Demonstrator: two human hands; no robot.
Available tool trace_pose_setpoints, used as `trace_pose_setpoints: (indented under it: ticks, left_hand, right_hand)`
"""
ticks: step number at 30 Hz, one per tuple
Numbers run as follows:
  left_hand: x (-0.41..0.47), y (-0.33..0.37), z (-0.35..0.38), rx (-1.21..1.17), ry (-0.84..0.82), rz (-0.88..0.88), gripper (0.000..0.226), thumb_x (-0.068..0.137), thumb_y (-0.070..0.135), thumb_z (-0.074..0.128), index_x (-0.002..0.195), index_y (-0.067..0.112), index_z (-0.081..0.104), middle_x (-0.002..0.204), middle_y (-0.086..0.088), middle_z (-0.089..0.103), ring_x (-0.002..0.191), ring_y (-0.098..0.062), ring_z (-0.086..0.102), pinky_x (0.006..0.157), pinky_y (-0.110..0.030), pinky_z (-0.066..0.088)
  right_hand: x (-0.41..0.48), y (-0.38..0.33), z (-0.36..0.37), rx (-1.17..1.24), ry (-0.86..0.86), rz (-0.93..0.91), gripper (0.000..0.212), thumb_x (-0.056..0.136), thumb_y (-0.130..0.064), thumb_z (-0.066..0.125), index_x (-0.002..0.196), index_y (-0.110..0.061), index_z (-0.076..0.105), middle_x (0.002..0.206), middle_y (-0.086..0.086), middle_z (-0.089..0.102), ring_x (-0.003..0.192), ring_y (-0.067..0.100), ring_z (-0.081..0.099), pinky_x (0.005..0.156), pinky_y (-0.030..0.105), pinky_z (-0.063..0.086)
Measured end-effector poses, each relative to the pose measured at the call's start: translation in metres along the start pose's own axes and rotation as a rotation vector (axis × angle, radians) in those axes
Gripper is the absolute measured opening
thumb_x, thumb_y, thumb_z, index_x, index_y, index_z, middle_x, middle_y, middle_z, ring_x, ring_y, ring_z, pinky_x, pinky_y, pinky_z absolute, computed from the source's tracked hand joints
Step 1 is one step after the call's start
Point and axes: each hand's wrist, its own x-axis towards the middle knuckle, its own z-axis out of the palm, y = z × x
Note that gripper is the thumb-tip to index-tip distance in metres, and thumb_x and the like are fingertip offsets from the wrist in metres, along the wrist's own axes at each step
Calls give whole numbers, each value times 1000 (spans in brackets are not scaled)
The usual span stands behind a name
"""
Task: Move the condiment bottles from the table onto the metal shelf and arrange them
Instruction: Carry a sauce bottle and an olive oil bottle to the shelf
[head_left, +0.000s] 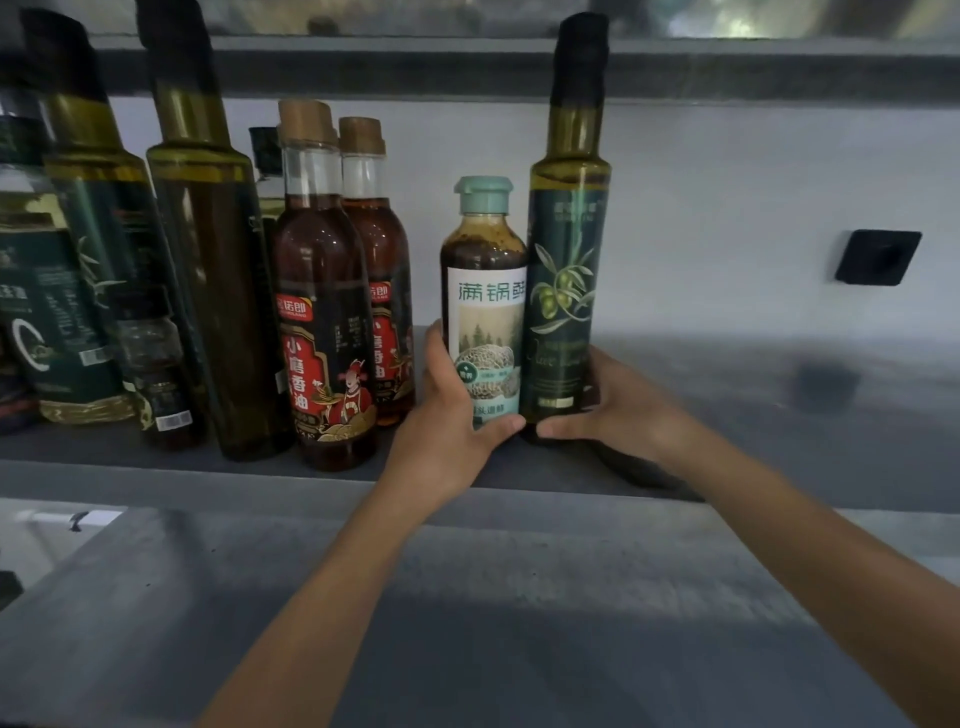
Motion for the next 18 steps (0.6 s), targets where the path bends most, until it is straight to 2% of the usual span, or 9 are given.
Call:
trace_pose_setpoints:
  ticks: [3, 6, 9, 11, 13, 15, 16, 18]
  left_hand:
    - [4, -3, 0, 14, 12, -9, 109, 79, 28, 74, 144, 32, -13, 153, 0, 23, 129, -21, 42, 102, -47, 43]
    - [3, -2, 0, 12, 21, -11, 109, 79, 26, 74, 144, 30, -13, 153, 0, 23, 131, -20, 40, 102, -45, 43]
    - [-5, 6, -1, 102, 24, -49, 103, 82, 34, 69, 146, 27, -12, 152, -3, 28, 129, -23, 44, 94, -46, 47]
    - [-22, 10, -1, 356, 57, -84, 90, 88, 43, 58, 148, 19, -6, 147, -8, 37, 122, -26, 51, 83, -43, 49]
    - [-47, 7, 1, 538, 184, 1, 70, 95, 44, 45, 147, 6, 18, 133, -15, 52, 110, -31, 58, 78, -42, 49]
    - [-76, -8, 10, 562, 262, 177, 54, 99, 39, 37, 139, 3, 42, 124, -19, 59, 110, -35, 57, 93, -46, 44]
    - [-92, -18, 18, 552, 261, 271, 51, 99, 37, 36, 136, 4, 46, 128, -20, 57, 117, -36, 53, 102, -47, 37]
    - [-123, -36, 44, 505, 194, 434, 50, 97, 34, 40, 138, 7, 45, 140, -23, 45, 129, -39, 41, 109, -46, 27]
  right_hand:
    - [6, -1, 5, -15, 43, -3, 87, 61, -29, 87, 135, -21, 42, 126, -4, 59, 110, 14, 57, 94, 36, 48]
    - [4, -1, 8, -10, 64, 11, 82, 66, -27, 85, 134, -20, 41, 120, -6, 57, 104, 11, 54, 80, 22, 45]
    - [-5, -2, 12, -20, 80, 39, 72, 71, -29, 81, 131, -18, 43, 121, -3, 58, 108, 13, 55, 87, 26, 44]
    - [-18, -2, 9, -93, 57, 68, 61, 78, -27, 75, 129, -16, 45, 122, -1, 59, 113, 15, 55, 94, 30, 45]
    - [-41, 4, 4, -237, 84, 69, 42, 86, -31, 66, 123, -18, 54, 118, 0, 62, 109, 17, 58, 93, 35, 48]
    - [-78, 12, 3, -438, 272, 20, 29, 92, -41, 52, 111, -23, 62, 110, -4, 64, 102, 18, 59, 84, 37, 50]
    - [-101, 18, 6, -509, 395, -25, 32, 92, -43, 47, 109, -22, 64, 109, -3, 65, 102, 20, 60, 84, 37, 50]
    - [-152, 31, 20, -620, 553, -44, 39, 91, -39, 46, 117, -17, 63, 122, 0, 62, 114, 21, 57, 97, 36, 45]
